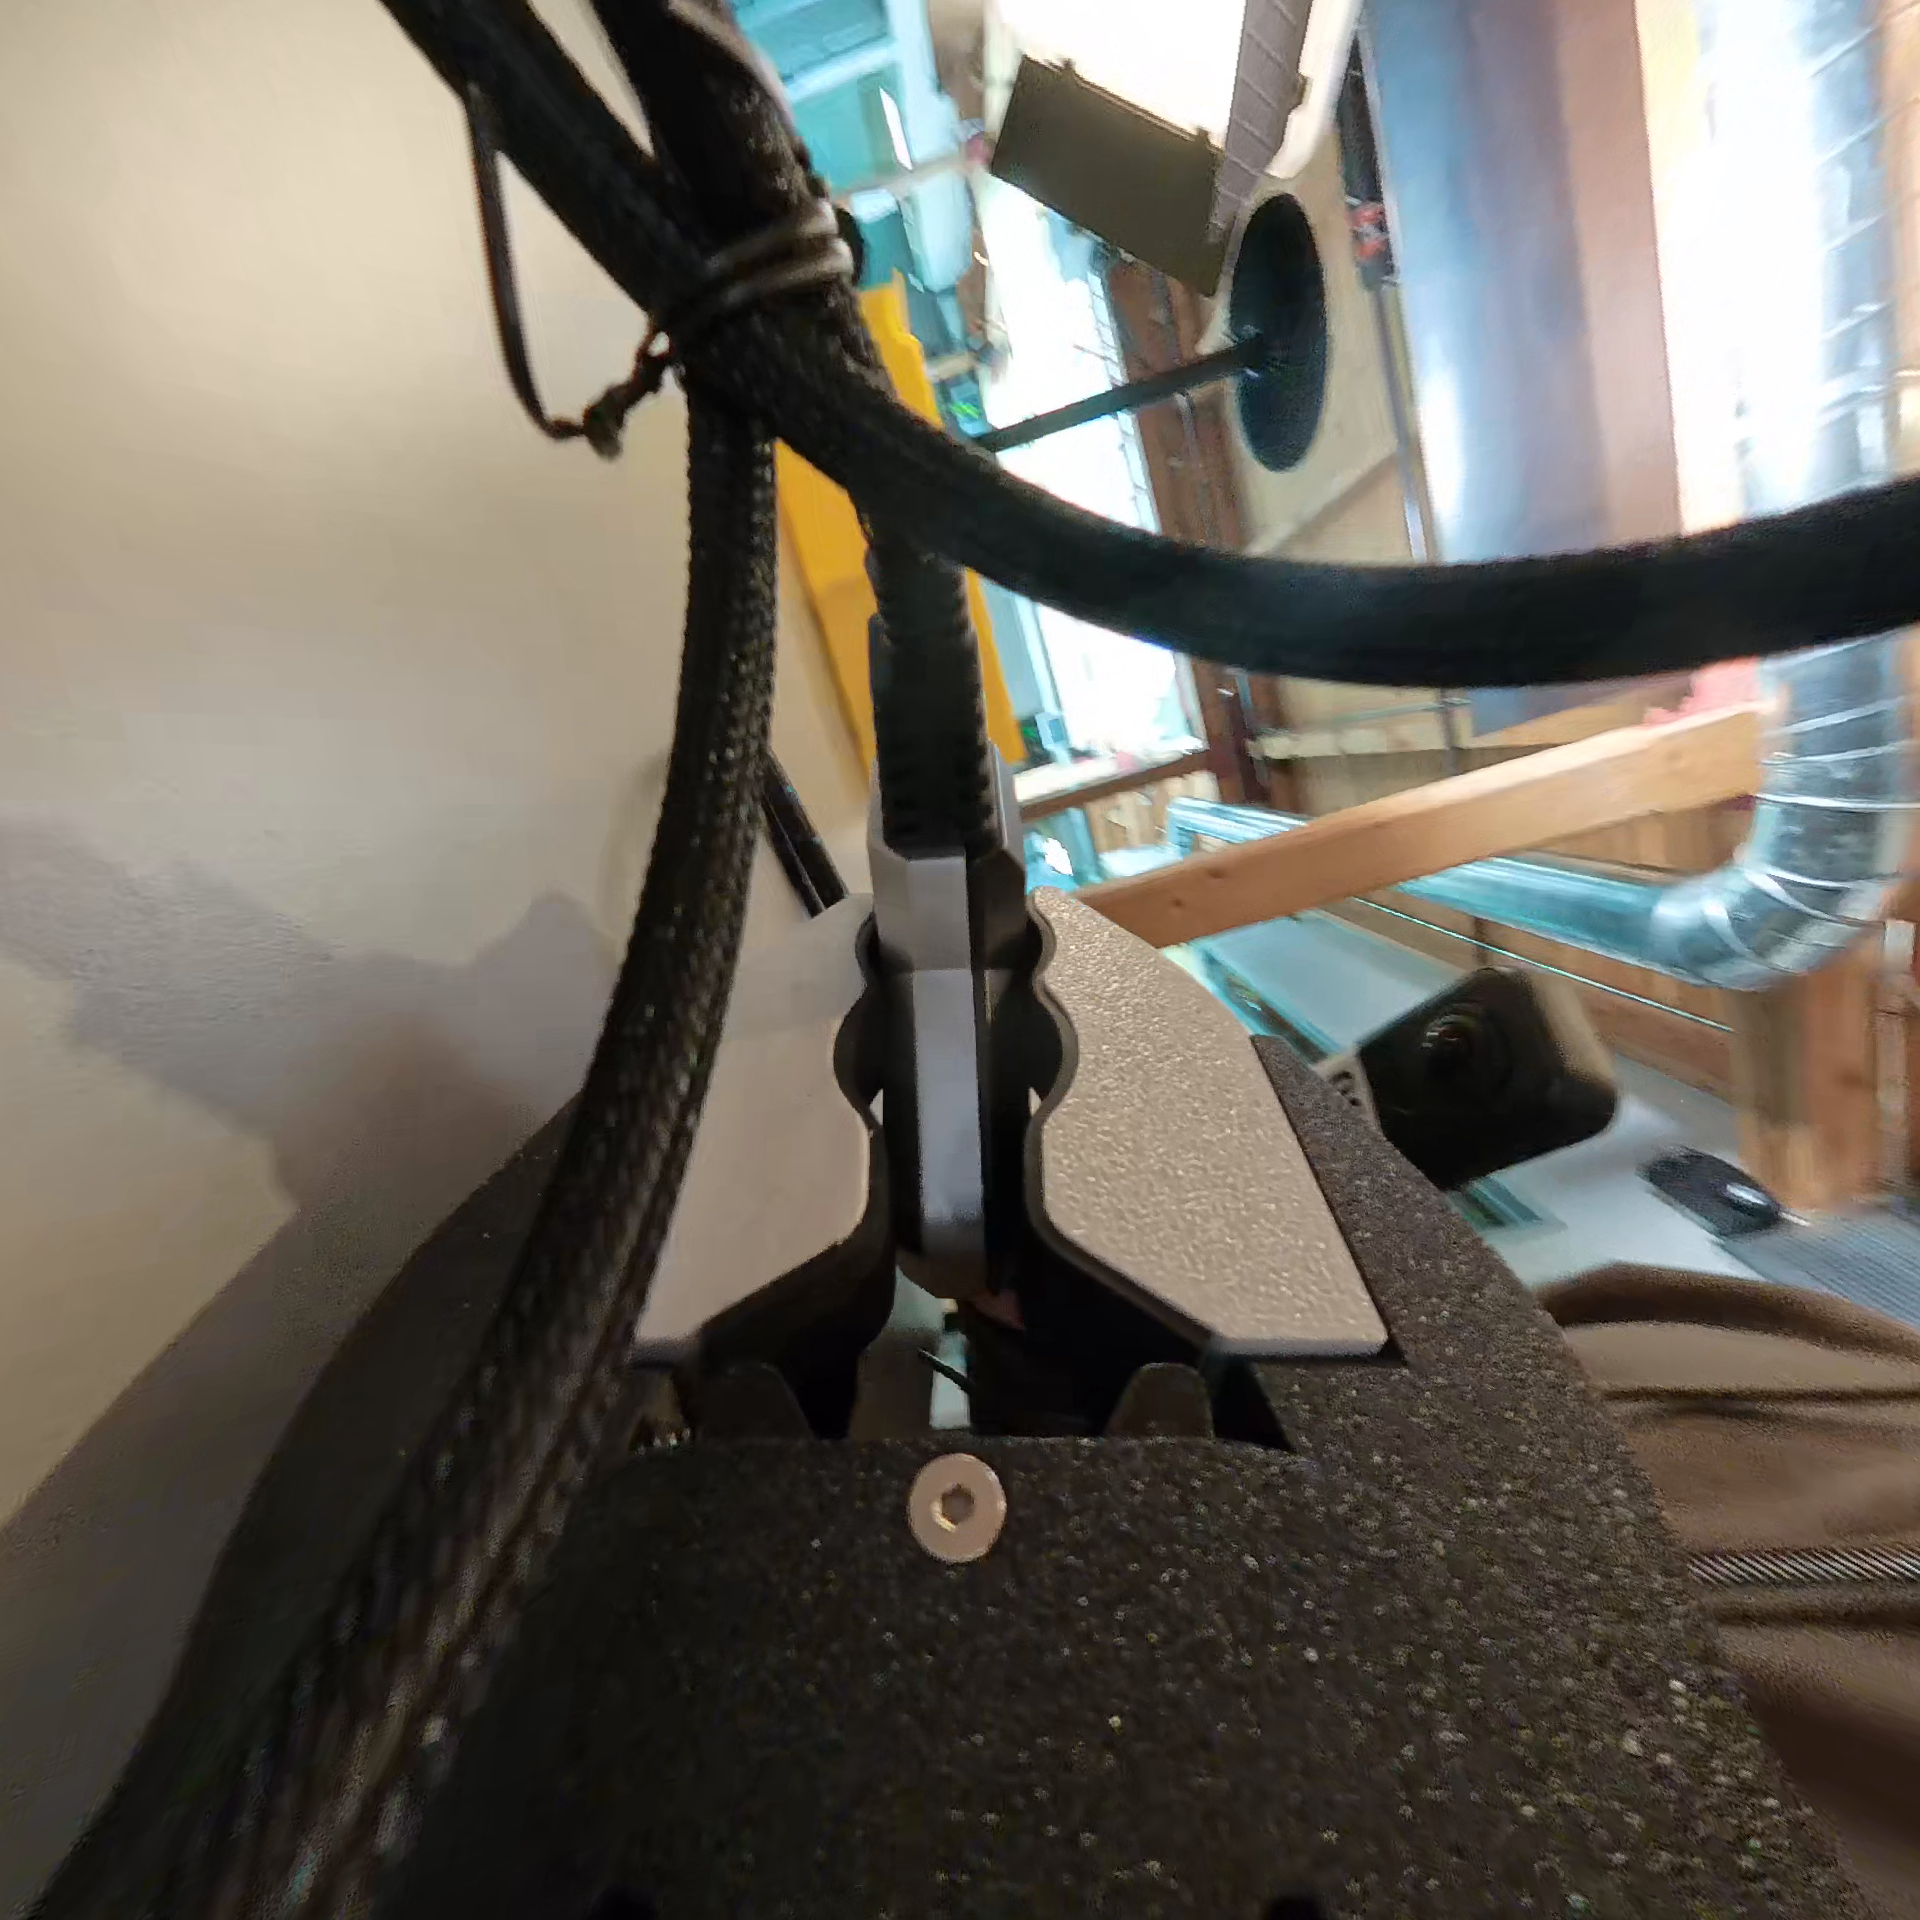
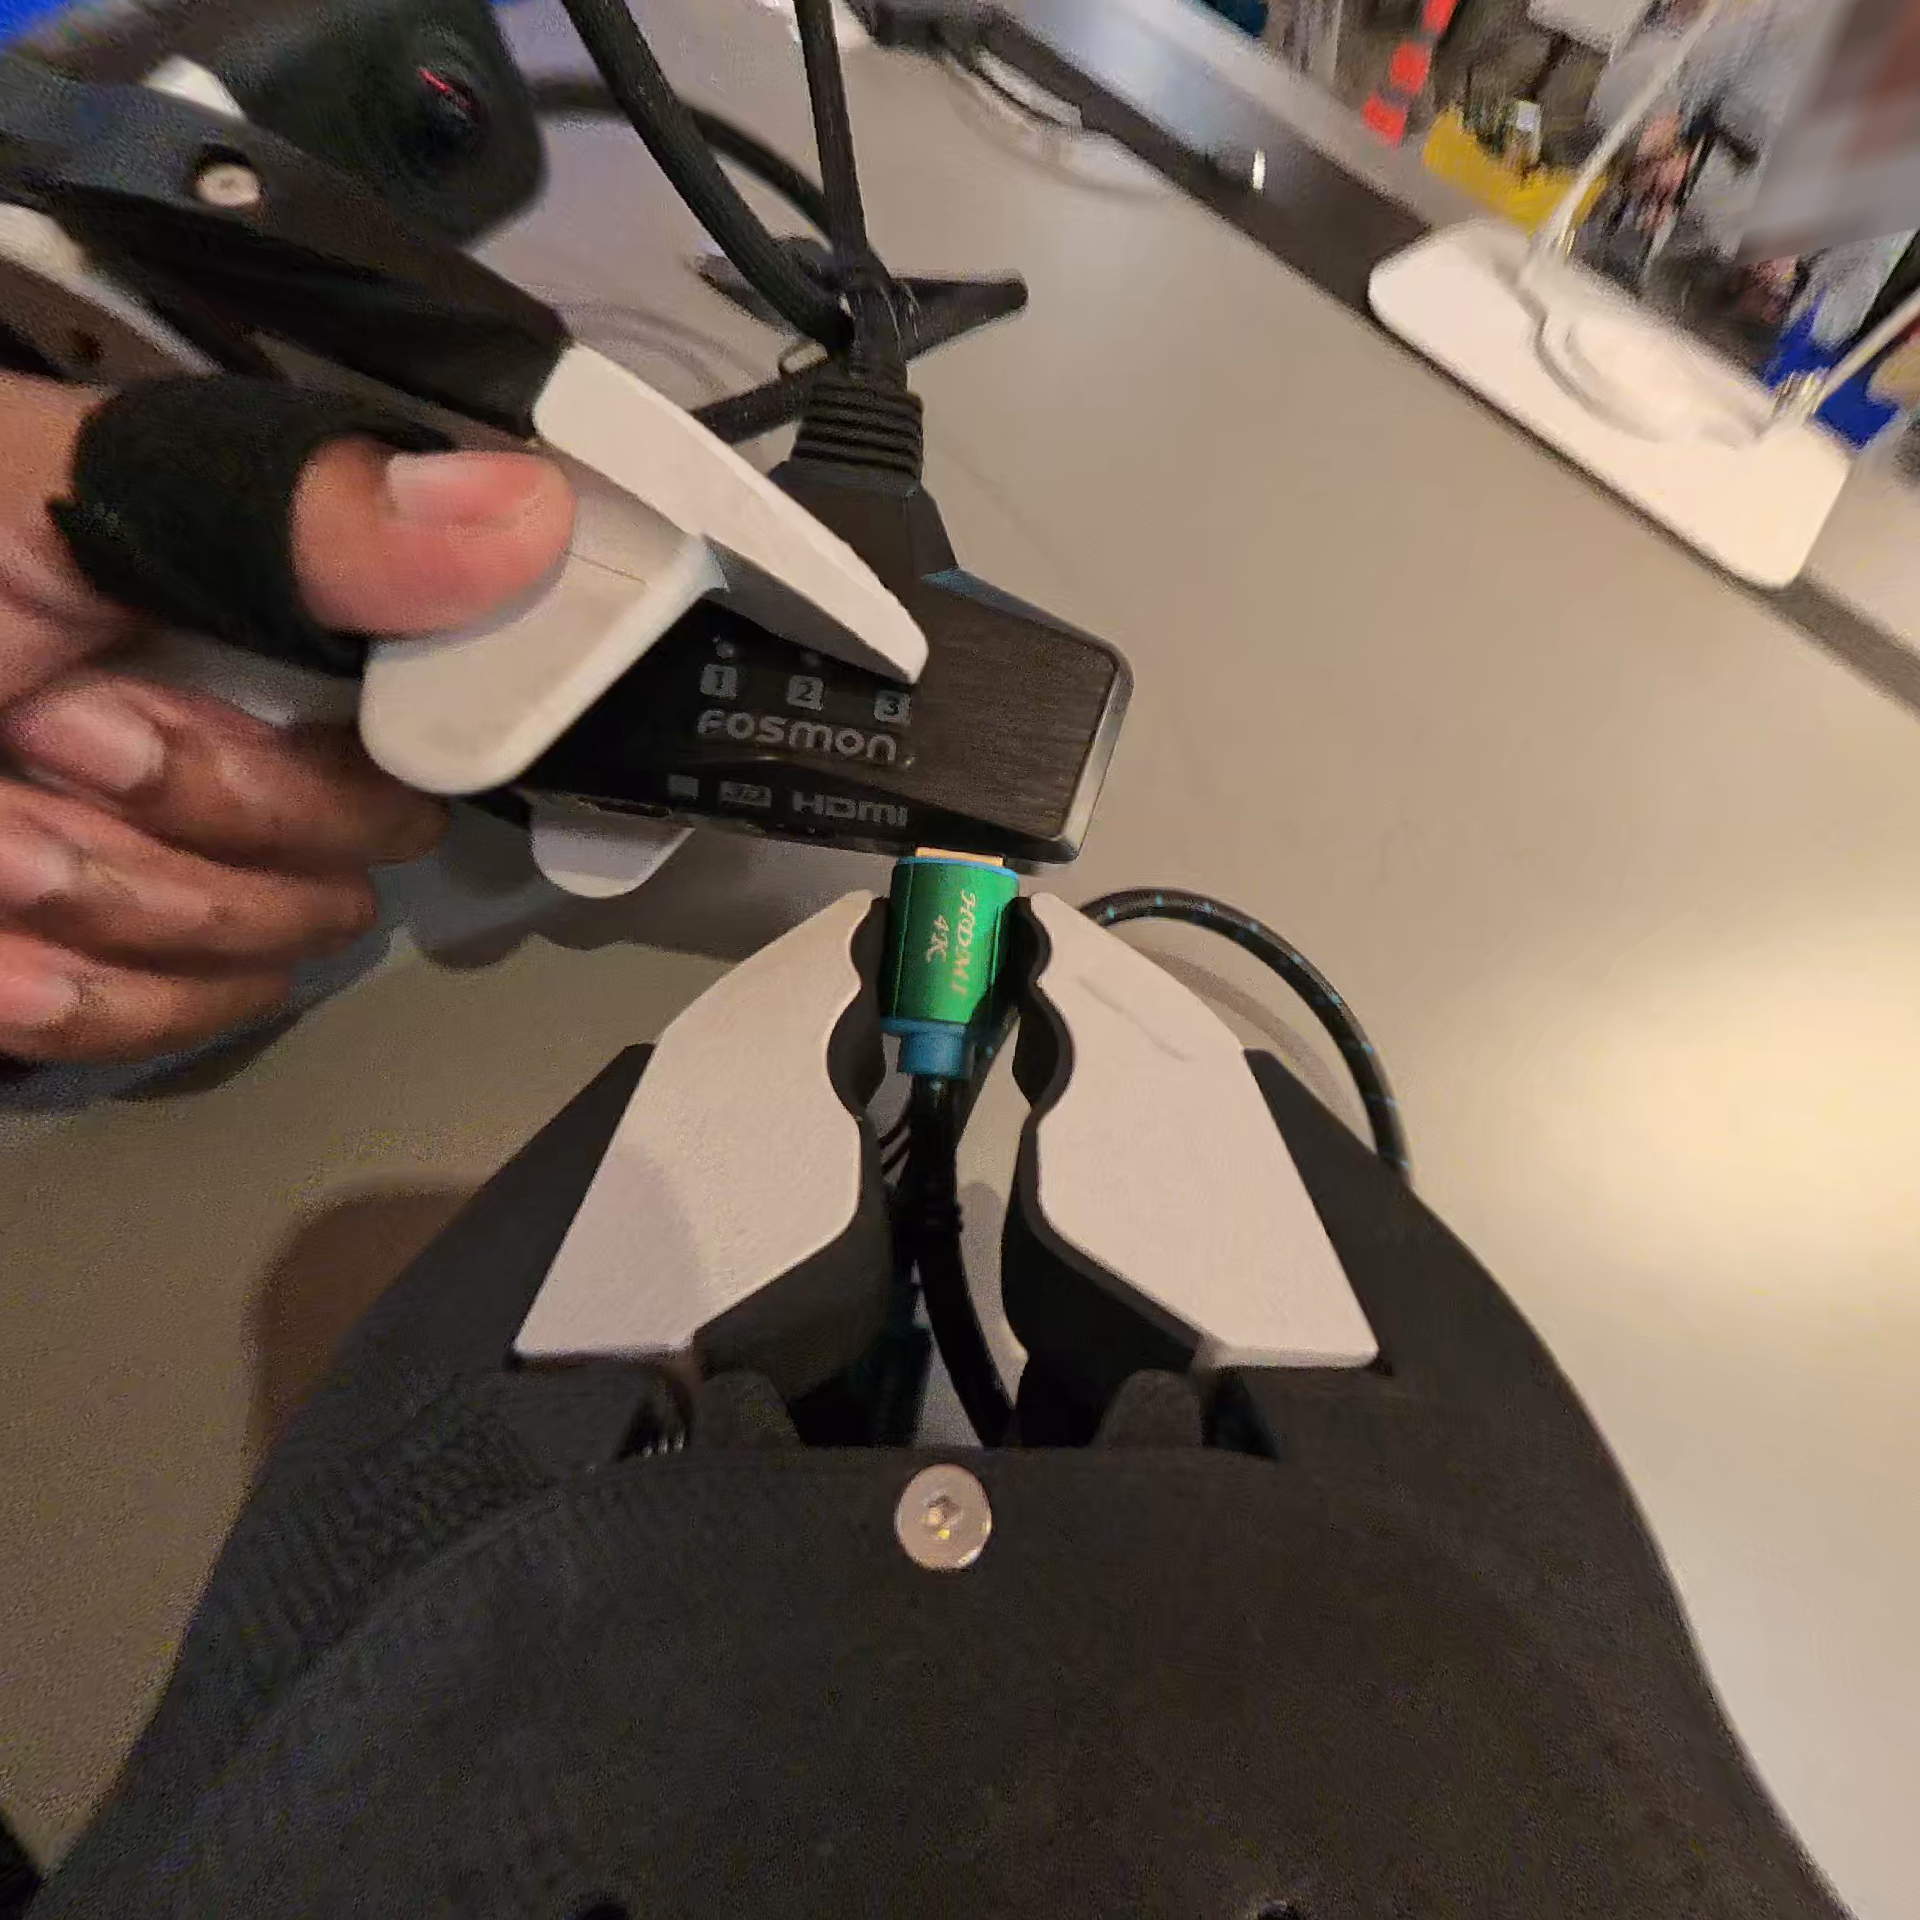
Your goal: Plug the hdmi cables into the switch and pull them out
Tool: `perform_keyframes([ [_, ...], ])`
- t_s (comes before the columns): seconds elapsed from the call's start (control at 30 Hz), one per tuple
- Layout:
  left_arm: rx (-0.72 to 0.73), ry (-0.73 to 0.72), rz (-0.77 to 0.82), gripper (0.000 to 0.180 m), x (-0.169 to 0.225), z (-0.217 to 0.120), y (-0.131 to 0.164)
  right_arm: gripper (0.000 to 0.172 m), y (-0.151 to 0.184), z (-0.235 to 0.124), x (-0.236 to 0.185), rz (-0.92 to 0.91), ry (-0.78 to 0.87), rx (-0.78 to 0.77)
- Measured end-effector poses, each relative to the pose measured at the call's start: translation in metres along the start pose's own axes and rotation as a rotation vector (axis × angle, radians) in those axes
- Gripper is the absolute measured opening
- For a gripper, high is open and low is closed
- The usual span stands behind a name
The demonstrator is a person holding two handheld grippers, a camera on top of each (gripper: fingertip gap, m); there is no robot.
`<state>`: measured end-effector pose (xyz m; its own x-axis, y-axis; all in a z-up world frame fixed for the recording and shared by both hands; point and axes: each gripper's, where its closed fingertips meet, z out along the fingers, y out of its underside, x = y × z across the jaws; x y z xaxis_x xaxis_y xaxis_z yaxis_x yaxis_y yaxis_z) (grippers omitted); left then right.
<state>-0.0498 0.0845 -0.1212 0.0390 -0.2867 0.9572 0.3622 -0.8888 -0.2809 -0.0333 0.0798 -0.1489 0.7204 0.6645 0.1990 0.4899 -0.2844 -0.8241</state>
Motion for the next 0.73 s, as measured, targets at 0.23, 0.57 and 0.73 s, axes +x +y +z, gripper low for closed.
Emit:
perform_keyframes([
  [0.23, -0.108, 0.099, 0.005, 0.039, 0.013, -0.006, 0.006, 0.021, -0.005, -0.009, -0.008, -0.088, -0.025, 0.094],
  [0.57, -0.156, 0.028, 0.048, 0.029, 0.011, -0.010, 0.011, 0.022, -0.017, -0.009, -0.025, -0.166, -0.047, 0.128],
  [0.73, -0.173, 0.097, 0.026, 0.030, 0.024, -0.013, 0.008, 0.022, -0.024, -0.013, -0.026, -0.216, -0.071, 0.156],
])
